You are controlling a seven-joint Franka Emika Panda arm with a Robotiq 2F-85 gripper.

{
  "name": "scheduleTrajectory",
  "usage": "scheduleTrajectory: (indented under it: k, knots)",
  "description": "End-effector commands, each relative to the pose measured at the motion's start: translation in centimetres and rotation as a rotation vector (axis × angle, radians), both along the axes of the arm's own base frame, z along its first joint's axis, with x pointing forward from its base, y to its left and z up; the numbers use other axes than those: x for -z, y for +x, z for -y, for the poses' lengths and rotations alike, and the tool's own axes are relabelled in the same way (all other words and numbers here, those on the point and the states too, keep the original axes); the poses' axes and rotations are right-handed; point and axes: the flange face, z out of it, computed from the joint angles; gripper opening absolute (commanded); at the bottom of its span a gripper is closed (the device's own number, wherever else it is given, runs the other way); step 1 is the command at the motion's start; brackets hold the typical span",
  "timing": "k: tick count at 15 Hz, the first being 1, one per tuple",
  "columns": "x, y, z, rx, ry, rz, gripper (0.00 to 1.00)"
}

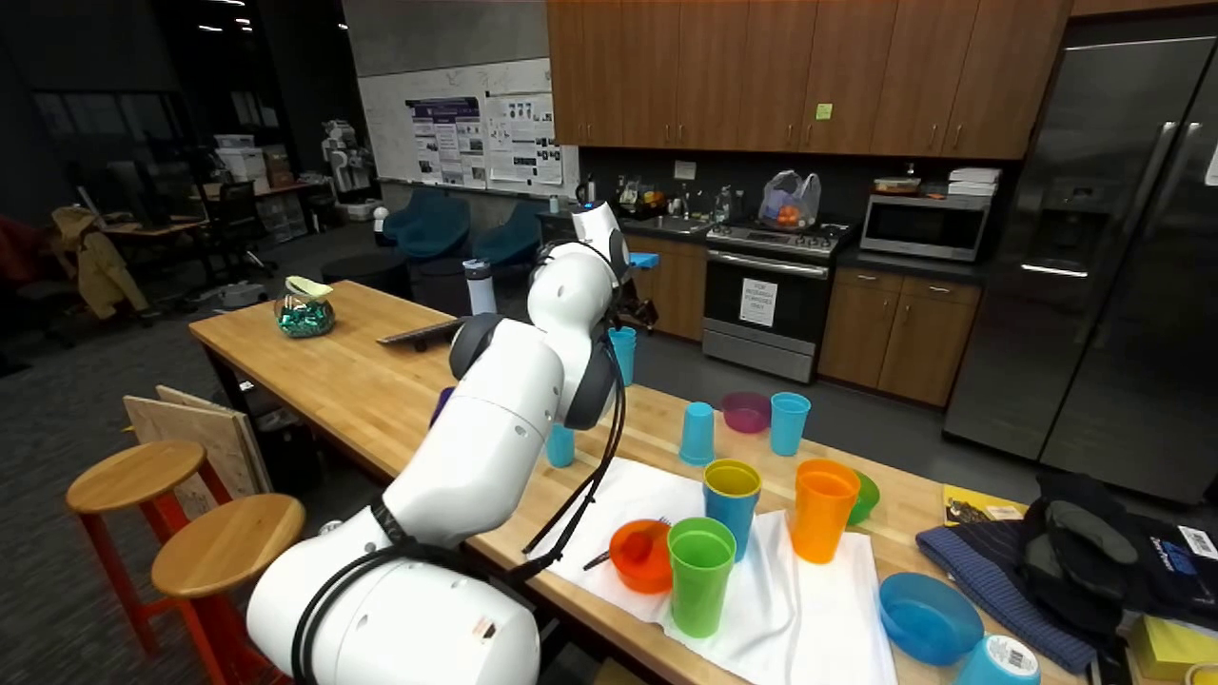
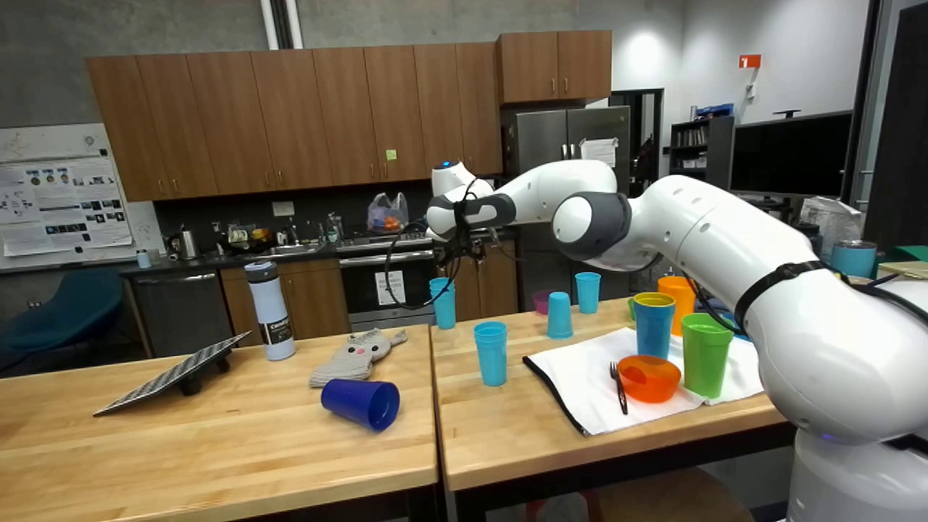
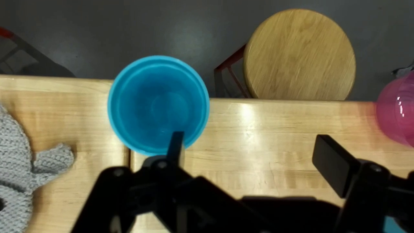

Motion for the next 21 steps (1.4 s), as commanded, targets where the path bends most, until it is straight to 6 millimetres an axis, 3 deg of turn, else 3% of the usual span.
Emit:
scheduleTrajectory:
  k: [1, 11, 21]
  knots:
    - [-0.6, 0.2, 0.3, 0.002, -0.027, 0.023, 1.0]
    - [-0.7, 0.0, -0.7, -0.016, -0.072, 0.042, 1.0]
    - [-0.7, -0.9, -3.3, -0.086, -0.14, 0.071, 1.0]
